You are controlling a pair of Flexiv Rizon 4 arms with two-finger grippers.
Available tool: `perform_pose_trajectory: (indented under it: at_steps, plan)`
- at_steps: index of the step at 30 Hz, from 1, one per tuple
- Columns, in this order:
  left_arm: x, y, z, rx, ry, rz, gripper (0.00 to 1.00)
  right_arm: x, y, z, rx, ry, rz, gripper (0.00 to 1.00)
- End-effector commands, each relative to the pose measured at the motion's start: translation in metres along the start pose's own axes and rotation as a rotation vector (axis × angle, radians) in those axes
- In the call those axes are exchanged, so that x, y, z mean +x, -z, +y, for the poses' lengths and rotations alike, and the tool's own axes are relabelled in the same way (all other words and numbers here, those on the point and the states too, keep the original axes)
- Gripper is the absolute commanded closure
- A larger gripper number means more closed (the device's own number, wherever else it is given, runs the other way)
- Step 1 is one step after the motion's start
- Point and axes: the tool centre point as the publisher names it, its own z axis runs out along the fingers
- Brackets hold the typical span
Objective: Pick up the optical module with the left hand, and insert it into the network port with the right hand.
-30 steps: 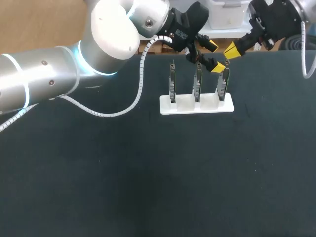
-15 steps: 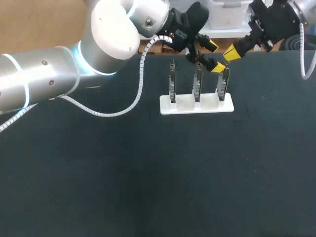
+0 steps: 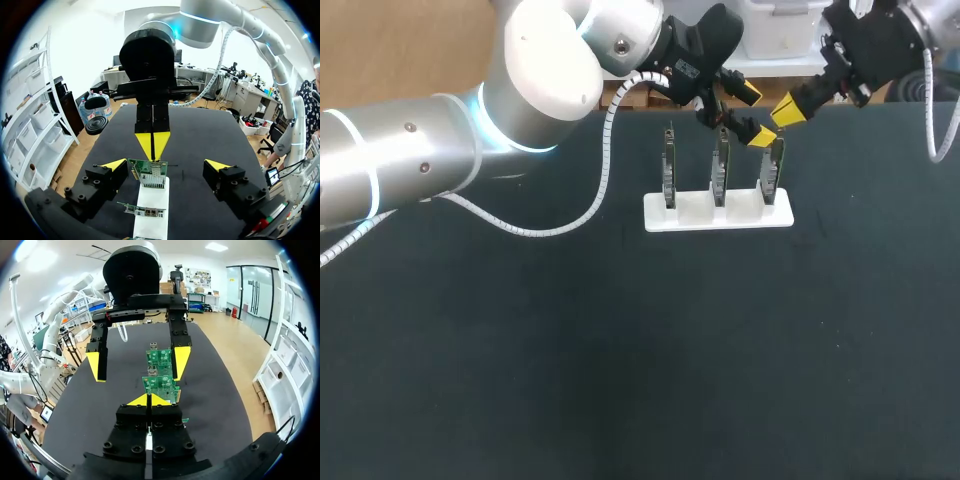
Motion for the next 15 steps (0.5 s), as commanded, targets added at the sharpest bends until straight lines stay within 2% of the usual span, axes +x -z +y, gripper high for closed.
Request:
perform_pose_trajectory:
  at_steps: [1,15]
  plan:
    - [-0.0014,-0.0008,0.0023,0.004,0.002,0.006,0.00,0.0001,-0.0028,-0.0011,-0.005,0.000,0.002,1.00]
    - [-0.0014,-0.0008,0.0023,0.004,0.002,0.006,0.00,0.0019,-0.0057,0.0001,0.000,-0.003,0.011,1.00]
